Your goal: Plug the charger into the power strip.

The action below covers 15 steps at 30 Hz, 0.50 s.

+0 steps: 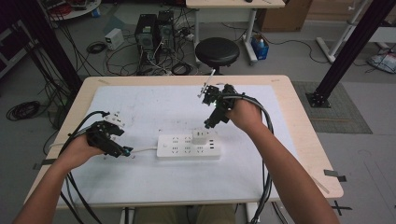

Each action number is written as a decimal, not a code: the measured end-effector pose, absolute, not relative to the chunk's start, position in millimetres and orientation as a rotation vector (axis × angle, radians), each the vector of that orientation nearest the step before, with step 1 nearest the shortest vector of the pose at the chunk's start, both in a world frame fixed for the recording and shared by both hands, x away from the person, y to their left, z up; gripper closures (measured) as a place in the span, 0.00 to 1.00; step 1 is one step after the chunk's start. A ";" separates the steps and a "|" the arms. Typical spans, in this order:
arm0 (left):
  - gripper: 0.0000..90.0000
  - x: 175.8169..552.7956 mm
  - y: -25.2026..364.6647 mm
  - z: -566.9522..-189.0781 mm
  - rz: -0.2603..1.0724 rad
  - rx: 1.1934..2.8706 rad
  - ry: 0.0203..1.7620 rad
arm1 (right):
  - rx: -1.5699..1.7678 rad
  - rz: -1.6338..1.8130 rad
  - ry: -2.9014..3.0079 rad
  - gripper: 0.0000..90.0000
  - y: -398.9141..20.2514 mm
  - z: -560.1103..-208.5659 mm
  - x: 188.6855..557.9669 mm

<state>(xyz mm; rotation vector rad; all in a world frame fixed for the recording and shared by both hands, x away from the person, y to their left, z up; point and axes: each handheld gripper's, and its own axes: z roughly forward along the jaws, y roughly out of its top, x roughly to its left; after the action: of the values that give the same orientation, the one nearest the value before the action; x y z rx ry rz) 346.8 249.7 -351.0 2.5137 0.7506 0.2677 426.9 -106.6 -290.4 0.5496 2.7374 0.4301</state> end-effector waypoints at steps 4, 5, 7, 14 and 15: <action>0.24 345.4 249.1 -347.5 0.280 2.515 0.735 | 0.629 0.480 2.671 0.01 -122.3 -273.6 422.3; 0.24 344.9 248.7 -346.3 0.284 2.512 0.733 | 0.667 0.469 2.658 0.01 -127.5 -271.3 420.4; 0.24 344.6 248.3 -344.2 0.291 2.510 0.723 | 0.690 0.457 2.655 0.01 -133.1 -269.2 418.3; 0.24 344.3 245.7 -332.7 0.319 2.495 0.710 | 0.924 0.483 2.593 0.01 -174.2 -263.3 404.0; 0.24 344.8 244.7 -329.9 0.326 2.497 0.702 | 0.935 0.482 2.590 0.01 -179.3 -263.6 401.4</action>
<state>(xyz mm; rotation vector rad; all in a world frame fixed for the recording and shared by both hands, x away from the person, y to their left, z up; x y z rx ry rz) 344.8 244.7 -329.9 2.4966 0.7015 0.3260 401.4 -179.3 -263.6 0.9347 2.5899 0.4824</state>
